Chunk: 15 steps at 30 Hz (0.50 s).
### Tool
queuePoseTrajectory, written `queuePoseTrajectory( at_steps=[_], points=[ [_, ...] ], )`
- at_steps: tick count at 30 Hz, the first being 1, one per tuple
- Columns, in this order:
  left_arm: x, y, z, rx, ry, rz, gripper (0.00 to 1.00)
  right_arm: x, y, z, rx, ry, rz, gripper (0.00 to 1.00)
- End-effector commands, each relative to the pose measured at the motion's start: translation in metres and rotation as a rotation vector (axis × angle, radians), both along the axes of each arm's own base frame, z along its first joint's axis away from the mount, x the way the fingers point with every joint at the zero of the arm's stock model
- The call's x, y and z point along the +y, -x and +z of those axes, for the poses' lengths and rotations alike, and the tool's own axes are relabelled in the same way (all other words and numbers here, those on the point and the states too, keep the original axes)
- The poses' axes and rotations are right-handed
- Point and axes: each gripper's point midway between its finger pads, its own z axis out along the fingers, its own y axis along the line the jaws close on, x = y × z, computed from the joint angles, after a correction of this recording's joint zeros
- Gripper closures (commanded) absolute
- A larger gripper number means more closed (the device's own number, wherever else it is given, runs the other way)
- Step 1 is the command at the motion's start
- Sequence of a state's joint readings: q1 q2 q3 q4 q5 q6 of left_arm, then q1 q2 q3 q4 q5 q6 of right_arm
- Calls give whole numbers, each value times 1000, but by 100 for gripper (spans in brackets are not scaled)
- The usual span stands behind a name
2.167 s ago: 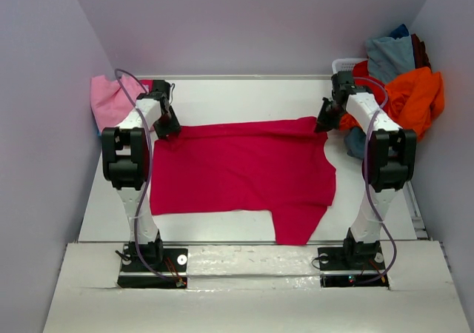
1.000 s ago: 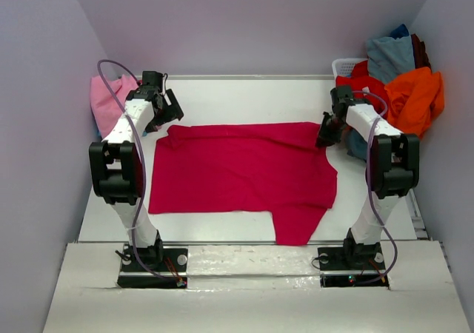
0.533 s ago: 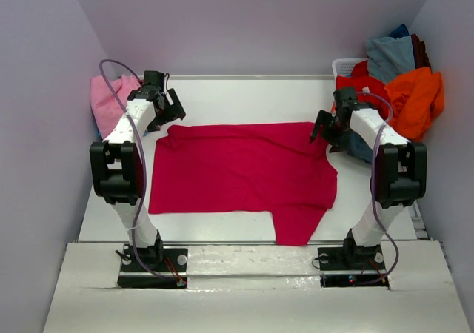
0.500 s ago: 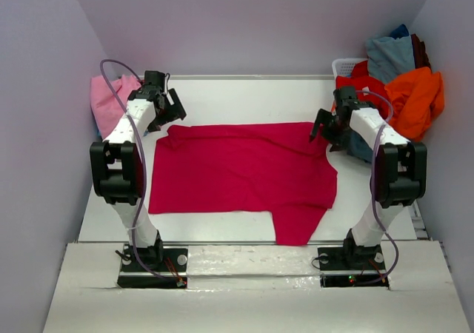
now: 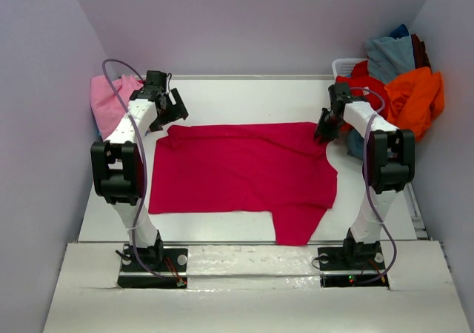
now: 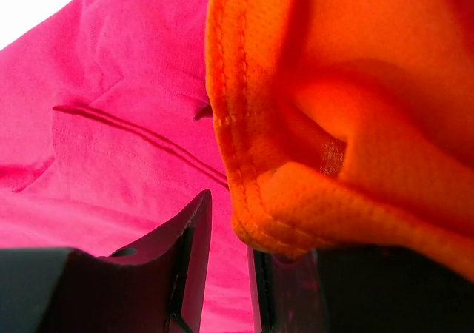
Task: Fold and stack the t-shirts
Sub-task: Fold the tshirt
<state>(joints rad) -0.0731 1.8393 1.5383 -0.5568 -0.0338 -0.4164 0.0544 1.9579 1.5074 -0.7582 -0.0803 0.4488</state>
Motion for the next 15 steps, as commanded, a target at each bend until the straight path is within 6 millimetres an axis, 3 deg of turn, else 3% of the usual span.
queuePoseTrajectory(
  at_steps=[1, 15],
  points=[
    [-3, -6, 28, -79, 2, -14, 1, 5, -6, 7, -38, -7, 6, 69],
    [-6, -8, 25, -76, 12, -19, 1, -1, 25, -1, -20, 18, 12, 69]
  ],
)
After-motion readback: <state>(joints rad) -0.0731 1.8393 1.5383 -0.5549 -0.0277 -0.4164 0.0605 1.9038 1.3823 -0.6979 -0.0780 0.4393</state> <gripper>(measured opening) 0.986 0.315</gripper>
